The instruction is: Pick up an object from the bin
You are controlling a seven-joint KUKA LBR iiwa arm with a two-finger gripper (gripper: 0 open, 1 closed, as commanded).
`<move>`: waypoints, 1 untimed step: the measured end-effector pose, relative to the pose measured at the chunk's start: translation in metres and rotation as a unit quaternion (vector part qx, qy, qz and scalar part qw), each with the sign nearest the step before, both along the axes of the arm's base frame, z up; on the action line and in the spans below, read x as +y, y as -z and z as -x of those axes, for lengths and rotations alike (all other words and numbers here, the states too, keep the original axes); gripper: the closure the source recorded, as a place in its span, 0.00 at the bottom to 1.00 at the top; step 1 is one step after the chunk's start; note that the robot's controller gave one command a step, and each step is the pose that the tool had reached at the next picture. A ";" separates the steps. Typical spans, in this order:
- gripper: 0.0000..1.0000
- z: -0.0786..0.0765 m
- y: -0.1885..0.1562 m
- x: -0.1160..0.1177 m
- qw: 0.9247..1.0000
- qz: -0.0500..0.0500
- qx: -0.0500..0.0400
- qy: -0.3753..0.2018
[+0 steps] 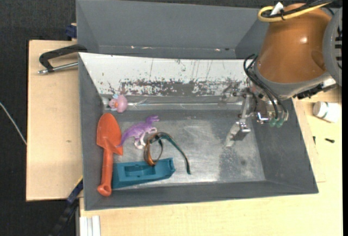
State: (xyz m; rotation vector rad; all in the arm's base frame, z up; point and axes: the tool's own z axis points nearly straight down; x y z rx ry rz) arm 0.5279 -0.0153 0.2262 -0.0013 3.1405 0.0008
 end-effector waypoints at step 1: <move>0.00 0.000 0.000 0.000 1.000 0.000 0.000 0.000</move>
Offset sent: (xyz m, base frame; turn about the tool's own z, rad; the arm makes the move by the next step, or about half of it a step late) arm 0.0687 0.0395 -0.0318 -0.1610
